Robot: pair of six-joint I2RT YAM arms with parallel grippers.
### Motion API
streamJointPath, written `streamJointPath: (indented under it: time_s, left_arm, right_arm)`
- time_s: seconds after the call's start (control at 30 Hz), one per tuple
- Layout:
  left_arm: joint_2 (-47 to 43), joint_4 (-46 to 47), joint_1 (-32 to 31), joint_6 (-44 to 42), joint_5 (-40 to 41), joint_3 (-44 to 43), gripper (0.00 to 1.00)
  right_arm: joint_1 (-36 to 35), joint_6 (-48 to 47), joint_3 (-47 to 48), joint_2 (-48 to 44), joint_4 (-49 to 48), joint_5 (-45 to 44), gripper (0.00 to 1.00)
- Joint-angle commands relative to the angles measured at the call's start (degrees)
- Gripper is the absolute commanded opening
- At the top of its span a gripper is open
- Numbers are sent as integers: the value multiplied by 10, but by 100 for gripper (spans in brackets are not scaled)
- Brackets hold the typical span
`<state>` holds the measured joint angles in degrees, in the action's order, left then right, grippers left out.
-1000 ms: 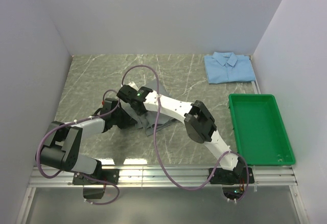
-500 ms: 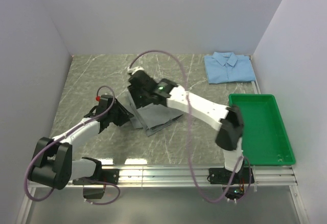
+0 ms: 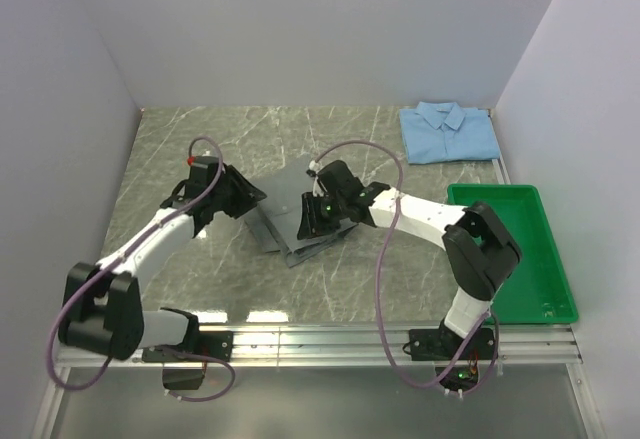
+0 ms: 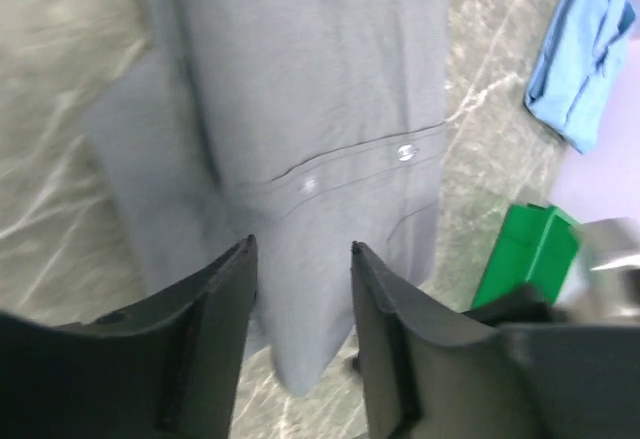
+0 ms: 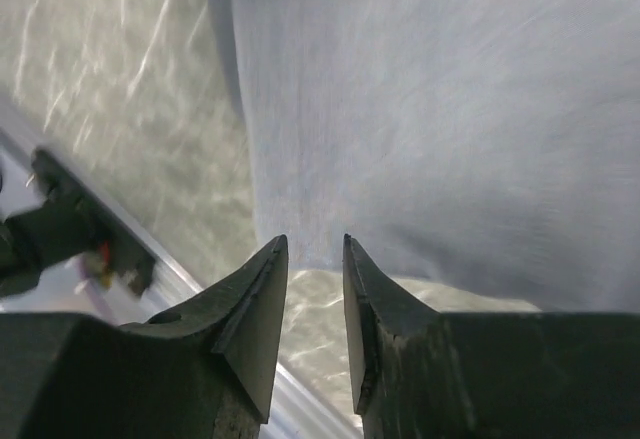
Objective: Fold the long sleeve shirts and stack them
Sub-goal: Fold the shirt
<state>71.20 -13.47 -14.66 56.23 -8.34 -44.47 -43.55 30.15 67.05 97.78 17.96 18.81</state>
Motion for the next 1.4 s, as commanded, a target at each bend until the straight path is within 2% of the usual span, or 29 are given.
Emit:
streamJointPath:
  time_s: [0.0, 0.03, 0.23, 0.4, 0.5, 0.67, 0.77, 0.9, 1.0, 1.2, 1.37]
  left_arm:
    - [62, 63, -1, 4, -56, -33, 45]
    - [79, 83, -1, 6, -69, -38, 39]
    - [190, 108, 2, 20, -49, -69, 27]
    - [244, 121, 10, 44, -9, -57, 24]
    - [261, 123, 18, 52, 0, -51, 23]
    - [245, 115, 18, 37, 6, -59, 27]
    - [207, 104, 18, 10, 13, -69, 34]
    - [178, 67, 16, -15, 17, -90, 46]
    - [153, 44, -5, -29, 12, -103, 50]
    - [148, 3, -64, -38, -19, -116, 48]
    - [176, 34, -80, -9, -53, -49, 42]
  right_arm:
    - [0, 41, -15, 8, -137, 118, 36]
    - [2, 49, -19, 28, -143, 126, 35]
    - [5, 63, 4, 126, -153, 199, 35]
    - [4, 68, 23, 190, -127, 223, 35]
    - [4, 69, 26, 198, -128, 230, 35]
    - [5, 44, 32, 159, -111, 214, 35]
    - [14, 9, 35, 87, -91, 189, 36]
    - [61, -10, 13, 30, -88, 199, 37]
    - [106, -26, -8, 9, -92, 217, 38]
    - [188, -18, -68, 23, -165, 272, 37]
    - [232, -1, -93, 86, -202, 293, 37]
